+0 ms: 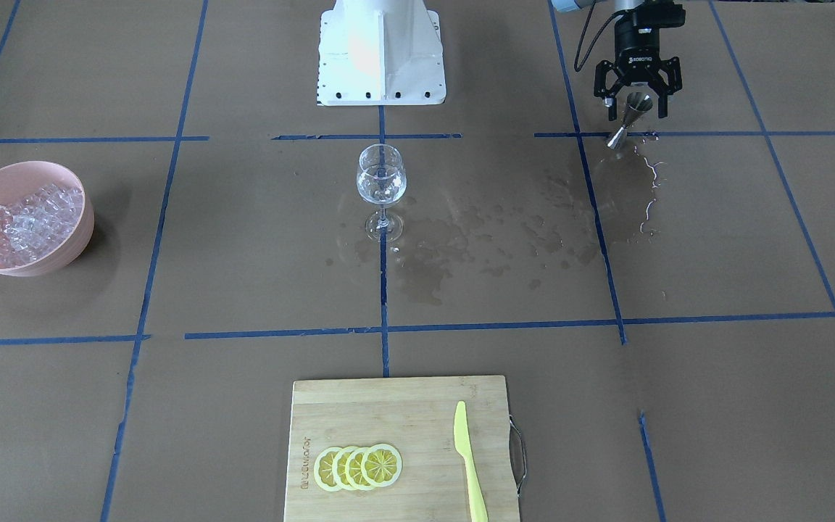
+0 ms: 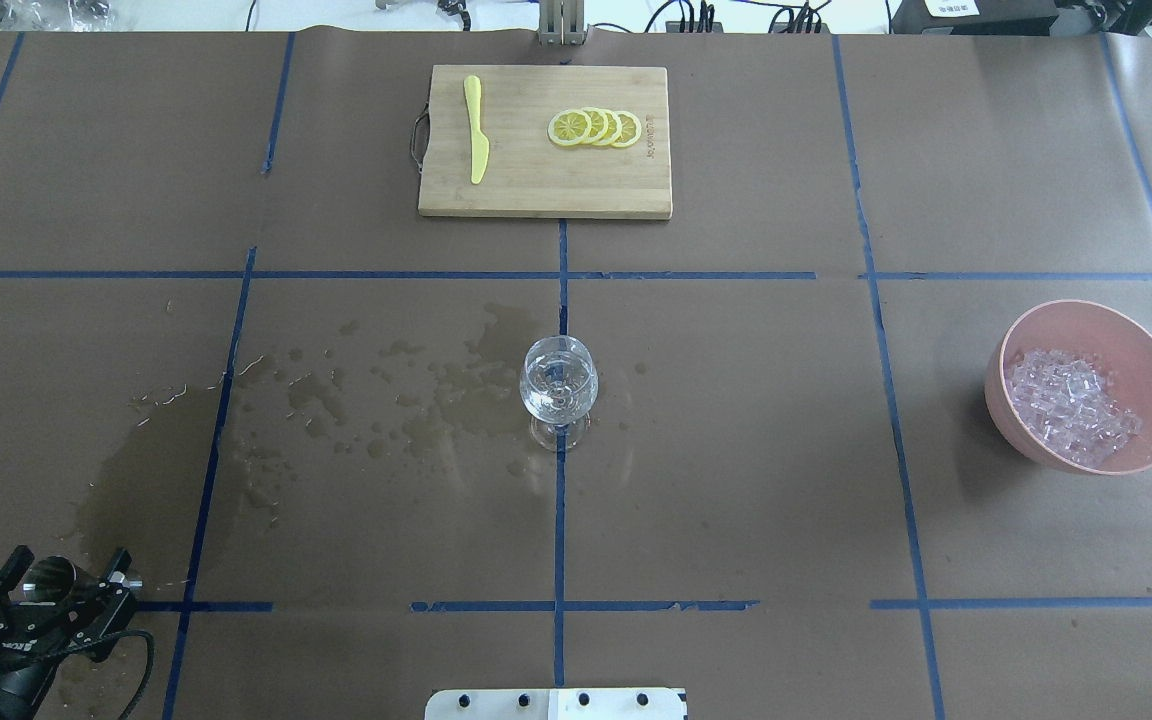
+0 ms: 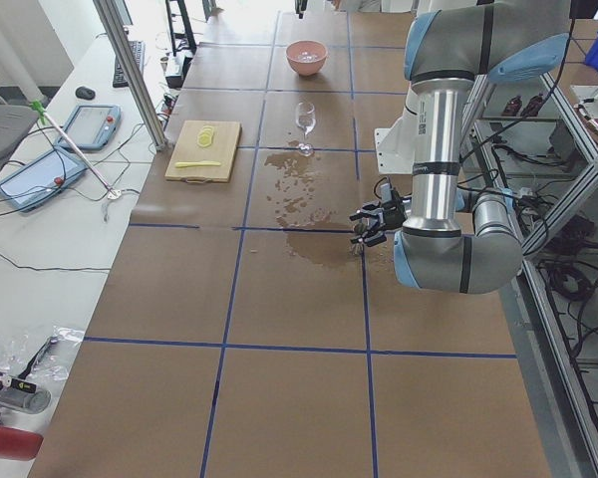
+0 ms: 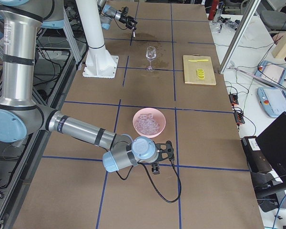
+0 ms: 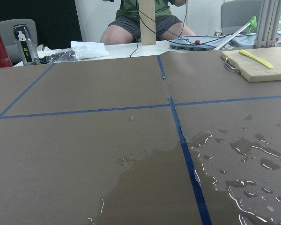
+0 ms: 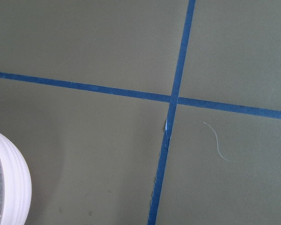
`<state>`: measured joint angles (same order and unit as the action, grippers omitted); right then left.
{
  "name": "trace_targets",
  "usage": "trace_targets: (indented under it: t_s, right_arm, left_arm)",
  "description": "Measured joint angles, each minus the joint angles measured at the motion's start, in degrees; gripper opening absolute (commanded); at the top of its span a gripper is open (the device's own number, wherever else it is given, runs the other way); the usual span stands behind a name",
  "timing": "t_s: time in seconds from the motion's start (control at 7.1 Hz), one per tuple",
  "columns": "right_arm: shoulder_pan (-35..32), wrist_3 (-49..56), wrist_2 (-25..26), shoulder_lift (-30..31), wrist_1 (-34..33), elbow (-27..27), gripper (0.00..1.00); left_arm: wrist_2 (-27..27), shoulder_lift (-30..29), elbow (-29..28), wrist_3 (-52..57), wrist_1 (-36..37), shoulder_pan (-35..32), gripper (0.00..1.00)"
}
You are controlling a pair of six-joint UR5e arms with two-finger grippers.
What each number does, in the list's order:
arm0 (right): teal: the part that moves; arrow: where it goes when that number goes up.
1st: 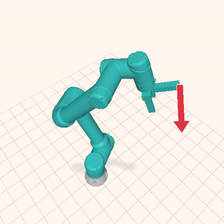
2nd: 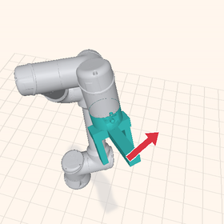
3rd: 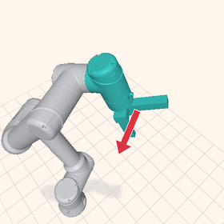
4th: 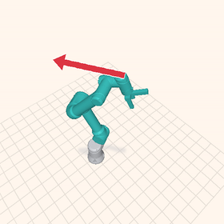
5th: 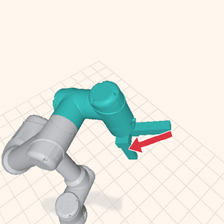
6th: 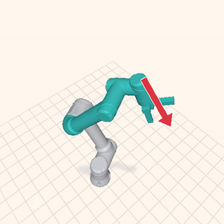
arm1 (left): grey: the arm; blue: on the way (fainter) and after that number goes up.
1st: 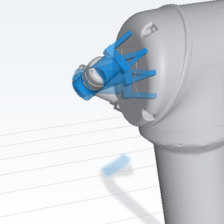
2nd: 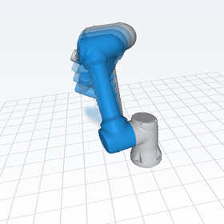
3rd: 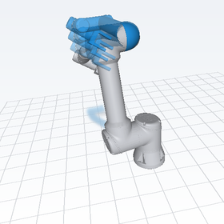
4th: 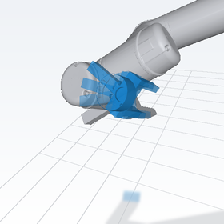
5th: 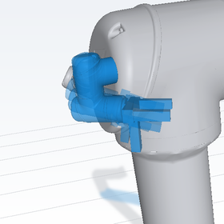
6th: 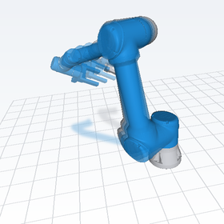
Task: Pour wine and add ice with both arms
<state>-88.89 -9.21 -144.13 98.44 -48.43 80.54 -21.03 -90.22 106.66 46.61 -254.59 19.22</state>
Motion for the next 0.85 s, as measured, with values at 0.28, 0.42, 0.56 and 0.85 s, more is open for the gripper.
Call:
trace_targets:
  t_s: [0.28,0.42,0.56,0.85]
  right_arm:
    - [0.0,0.0,0.0,0.0,0.0,0.0,1.00]
    - [0.0,0.0,0.0,0.0,0.1,0.0,1.00]
    - [0.0,0.0,0.0,0.0,0.1,0.0,1.00]
    - [0.0,0.0,0.0,0.1,0.1,0.0,1.00]
  left_arm:
    - [0.2,0.9,2.2,0.0,0.3,-2.6,1.00]
    - [0.2,1.0,3.4,0.1,0.5,-4.3,1.00]
    - [0.3,1.1,4.2,0.1,0.5,-5.6,1.00]
    - [0.2,0.9,4.9,0.1,0.4,-8.8,1.00]
